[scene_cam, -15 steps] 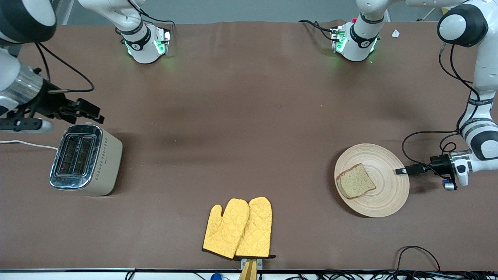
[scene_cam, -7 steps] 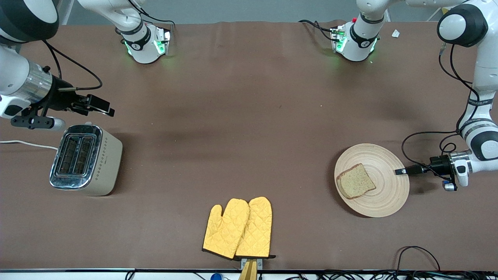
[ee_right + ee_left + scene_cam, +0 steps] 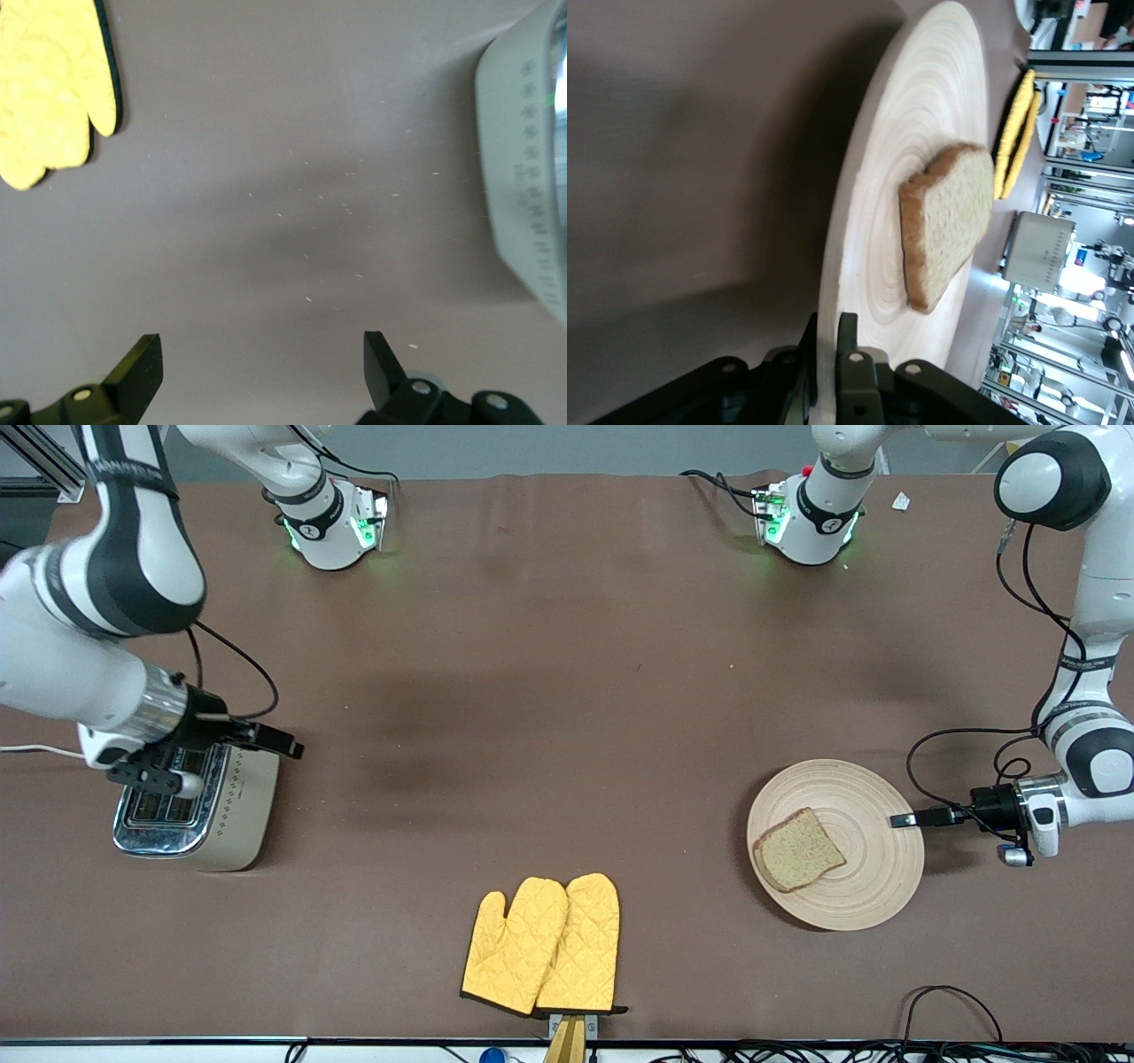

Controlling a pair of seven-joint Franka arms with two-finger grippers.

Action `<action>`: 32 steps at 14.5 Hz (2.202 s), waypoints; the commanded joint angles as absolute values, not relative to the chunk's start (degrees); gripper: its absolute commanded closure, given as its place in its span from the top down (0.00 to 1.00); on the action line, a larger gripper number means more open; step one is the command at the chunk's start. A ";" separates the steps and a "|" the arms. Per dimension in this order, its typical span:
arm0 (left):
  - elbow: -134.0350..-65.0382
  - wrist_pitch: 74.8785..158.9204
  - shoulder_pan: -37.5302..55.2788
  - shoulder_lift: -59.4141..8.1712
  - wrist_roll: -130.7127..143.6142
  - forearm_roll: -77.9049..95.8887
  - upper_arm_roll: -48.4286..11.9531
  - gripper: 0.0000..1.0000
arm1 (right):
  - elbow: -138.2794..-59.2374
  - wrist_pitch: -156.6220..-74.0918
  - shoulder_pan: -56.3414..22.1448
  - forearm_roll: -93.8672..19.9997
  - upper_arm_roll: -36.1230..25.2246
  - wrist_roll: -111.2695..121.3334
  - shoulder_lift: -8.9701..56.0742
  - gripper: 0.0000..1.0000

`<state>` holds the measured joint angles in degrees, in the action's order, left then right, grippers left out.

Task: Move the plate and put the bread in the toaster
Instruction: 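Slide the plate toward the table center with the left gripper, then release the plate with the left gripper while the right gripper reaches the bread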

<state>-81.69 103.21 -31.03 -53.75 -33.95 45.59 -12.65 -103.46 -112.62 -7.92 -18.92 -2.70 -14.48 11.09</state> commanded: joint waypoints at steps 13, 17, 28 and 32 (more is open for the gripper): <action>-81.56 104.92 -13.73 -53.70 -30.33 45.16 -26.81 0.00 | -102.39 -115.75 -10.20 -23.65 -2.81 -19.09 21.88 1.00; -82.44 110.38 -3.63 -54.84 -30.32 50.70 -26.72 0.00 | -102.22 -116.81 -10.37 -4.08 -2.81 -15.82 20.48 1.00; -84.46 126.21 6.15 -59.41 -33.75 52.91 -26.46 0.09 | -108.08 -125.83 -15.19 -12.30 -2.72 -19.92 20.30 1.00; -84.38 126.21 3.88 -58.36 -32.53 52.91 -26.46 1.00 | -110.13 -128.84 -19.76 -12.39 -2.64 -24.34 21.78 1.00</action>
<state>-84.17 125.86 5.72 -59.33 -32.83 51.64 -26.33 -108.27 -126.73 -17.93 -11.89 -2.44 -22.79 21.63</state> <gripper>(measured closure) 0.652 0.000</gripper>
